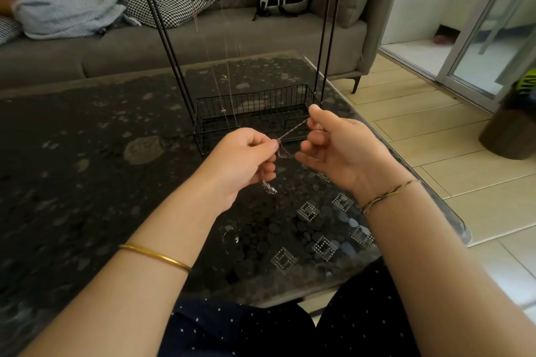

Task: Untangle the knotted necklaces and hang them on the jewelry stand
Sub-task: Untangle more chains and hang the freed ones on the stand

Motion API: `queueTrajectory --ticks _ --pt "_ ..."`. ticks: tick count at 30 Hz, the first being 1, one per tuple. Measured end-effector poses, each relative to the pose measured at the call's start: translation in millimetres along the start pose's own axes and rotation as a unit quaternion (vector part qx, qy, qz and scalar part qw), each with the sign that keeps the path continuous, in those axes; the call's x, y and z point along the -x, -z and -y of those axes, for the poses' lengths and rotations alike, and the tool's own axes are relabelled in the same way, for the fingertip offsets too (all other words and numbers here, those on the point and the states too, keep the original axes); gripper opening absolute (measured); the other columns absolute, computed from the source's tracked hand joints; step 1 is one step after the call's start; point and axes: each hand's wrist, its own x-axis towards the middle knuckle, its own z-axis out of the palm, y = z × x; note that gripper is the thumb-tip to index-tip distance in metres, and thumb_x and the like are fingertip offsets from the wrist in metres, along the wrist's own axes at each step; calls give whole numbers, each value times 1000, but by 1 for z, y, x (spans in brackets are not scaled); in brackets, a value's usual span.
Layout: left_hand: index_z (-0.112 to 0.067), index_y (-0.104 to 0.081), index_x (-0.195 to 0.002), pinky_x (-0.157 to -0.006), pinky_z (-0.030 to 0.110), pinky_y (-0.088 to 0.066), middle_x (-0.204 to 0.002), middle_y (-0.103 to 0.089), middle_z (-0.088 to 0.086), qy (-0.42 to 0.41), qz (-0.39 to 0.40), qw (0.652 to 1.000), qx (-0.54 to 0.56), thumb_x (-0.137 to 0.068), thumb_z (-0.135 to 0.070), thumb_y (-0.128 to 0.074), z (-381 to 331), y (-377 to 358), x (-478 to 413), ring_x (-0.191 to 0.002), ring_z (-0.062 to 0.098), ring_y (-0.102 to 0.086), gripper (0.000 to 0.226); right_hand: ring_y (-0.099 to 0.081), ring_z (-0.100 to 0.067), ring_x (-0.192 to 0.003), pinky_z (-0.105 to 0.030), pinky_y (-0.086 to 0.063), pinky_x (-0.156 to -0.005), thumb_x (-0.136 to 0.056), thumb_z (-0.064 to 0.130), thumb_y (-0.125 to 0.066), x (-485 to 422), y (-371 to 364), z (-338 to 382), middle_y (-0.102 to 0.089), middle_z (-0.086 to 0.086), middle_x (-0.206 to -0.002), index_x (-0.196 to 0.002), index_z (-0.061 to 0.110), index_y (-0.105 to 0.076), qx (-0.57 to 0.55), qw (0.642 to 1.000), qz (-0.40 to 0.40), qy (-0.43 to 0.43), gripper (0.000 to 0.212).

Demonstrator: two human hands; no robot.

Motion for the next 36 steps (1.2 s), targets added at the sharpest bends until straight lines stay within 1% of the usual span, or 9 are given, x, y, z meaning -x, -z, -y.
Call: queueTrajectory --ticks 3,6,10,14,18,21,28,32,36 --pt "-10 -62 -95 -73 34 -60 -86 -59 4 1 -16 1000 -13 -95 -9 -55 1 2 -1 -73 12 -59 7 -34 -6 -36 -30 -53 -64 -94 18 -54 0 0 1 -33 9 -41 -81 10 -59 -41 999 -2 1 16" --pt "-12 -64 -96 -68 30 -60 -86 -60 4 -5 -13 1000 -23 -94 -7 -57 1 1 -1 -70 10 -58 9 -27 -4 -34 -17 -36 -37 -90 10 -58 1 -1 3 -36 7 -44 -88 5 -63 -75 997 -1 3 7" --pt "-16 -67 -93 -63 25 -55 -84 -61 2 -13 -13 999 -42 -90 -6 -60 0 -2 -1 -69 9 -57 12 -27 -2 -34 -13 -24 -30 -89 7 -57 -1 -2 3 -41 3 -54 -94 5 -64 -106 994 23 -6 9" --pt "-9 -65 -91 -63 28 -57 -90 -63 8 16 -35 999 17 -89 -3 -58 -2 -2 -1 -76 14 -62 9 -30 -3 -34 -14 -29 -32 -93 9 -50 1 -1 2 -43 1 -58 -95 9 -65 -69 997 41 -2 15" --pt "-4 -61 -93 -68 33 -59 -94 -65 12 26 -79 987 139 -90 0 -53 -8 2 -2 -83 18 -65 9 -37 -6 -39 -23 -52 -45 -91 7 -55 4 -1 0 -45 0 -58 -89 7 -66 65 998 -4 20 11" --pt "-6 -58 -91 -70 33 -58 -85 -63 9 22 -92 975 199 -91 1 -48 -10 4 -1 -79 18 -63 12 -39 -7 -40 -23 -50 -42 -92 2 -50 5 -3 -1 -45 -1 -61 -89 8 -57 87 995 -34 30 10" --pt "-14 -57 -86 -56 23 -48 -66 -55 0 1 -99 982 159 -92 0 -45 -10 2 -2 -63 12 -54 18 -41 -7 -50 -17 -31 -42 -83 0 -56 6 -3 -3 -53 5 -62 -72 16 -68 212 975 -2 66 23" --pt "-14 -58 -90 -54 23 -41 -67 -54 -1 -16 -89 988 126 -92 -3 -47 -7 1 -1 -61 11 -50 16 -51 9 -48 -7 -36 -42 -78 19 -73 11 -9 -3 -62 8 -66 -83 9 -74 265 959 31 92 12" --pt "-15 -58 -88 -54 23 -39 -65 -53 -2 -25 -88 990 106 -93 -7 -50 -6 1 -2 -60 10 -48 12 -59 -2 -70 -7 -46 -61 -75 16 -76 10 -12 -5 -68 2 -76 -80 9 -73 281 951 46 119 10"
